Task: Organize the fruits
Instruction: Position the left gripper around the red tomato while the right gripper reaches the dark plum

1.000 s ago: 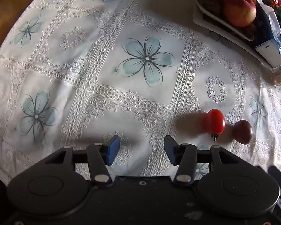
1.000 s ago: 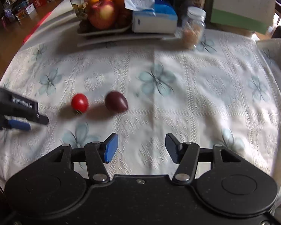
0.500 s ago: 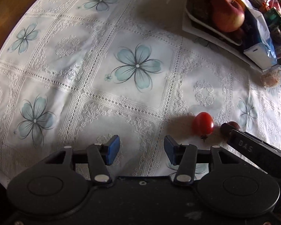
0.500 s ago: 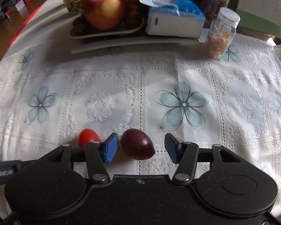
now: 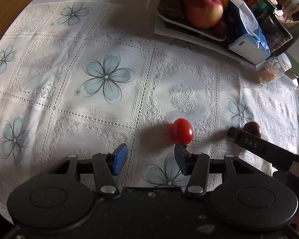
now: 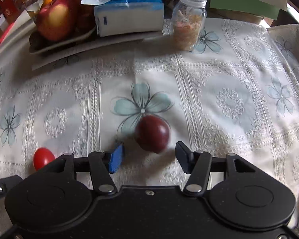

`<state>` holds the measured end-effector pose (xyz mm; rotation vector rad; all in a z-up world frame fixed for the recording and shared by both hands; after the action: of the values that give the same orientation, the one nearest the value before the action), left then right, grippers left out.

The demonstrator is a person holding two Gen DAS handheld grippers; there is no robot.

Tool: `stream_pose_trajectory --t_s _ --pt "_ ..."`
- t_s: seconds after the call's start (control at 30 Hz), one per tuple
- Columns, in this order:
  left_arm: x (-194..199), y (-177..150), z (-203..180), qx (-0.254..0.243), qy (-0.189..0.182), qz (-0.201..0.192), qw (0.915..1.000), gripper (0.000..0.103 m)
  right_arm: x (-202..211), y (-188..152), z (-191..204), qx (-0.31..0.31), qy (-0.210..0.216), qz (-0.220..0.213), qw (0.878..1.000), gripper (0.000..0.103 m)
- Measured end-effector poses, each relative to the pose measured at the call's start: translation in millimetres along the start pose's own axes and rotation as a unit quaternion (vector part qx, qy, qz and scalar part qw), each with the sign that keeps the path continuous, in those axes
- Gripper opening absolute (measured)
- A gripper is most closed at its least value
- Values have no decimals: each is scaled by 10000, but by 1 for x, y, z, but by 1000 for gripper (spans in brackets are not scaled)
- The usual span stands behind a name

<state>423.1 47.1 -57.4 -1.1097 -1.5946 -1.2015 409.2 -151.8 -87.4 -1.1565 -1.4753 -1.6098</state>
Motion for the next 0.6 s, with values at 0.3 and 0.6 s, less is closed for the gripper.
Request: stream_pose_trajectory --t_s 0.3,0.6 --pt "-7 2 -2 8 76 31 10000 53 -16 5 6 481 188 14 9987 103" --pt "-5 12 -24 -209 -143 -228 9994 53 -20 9 7 678 195 179 9973 103"
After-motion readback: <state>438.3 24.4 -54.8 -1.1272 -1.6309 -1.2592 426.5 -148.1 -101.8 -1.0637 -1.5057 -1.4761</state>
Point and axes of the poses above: each gripper's, at about its wrist camera, not at the fingertips, and x roughly against the way its jaws point, z to its left, y to its top, the point moved 3 cm from there along -x, roughly the way its jaws point, and after that the axes turned 1 degree about x, right-handed, at the moved point
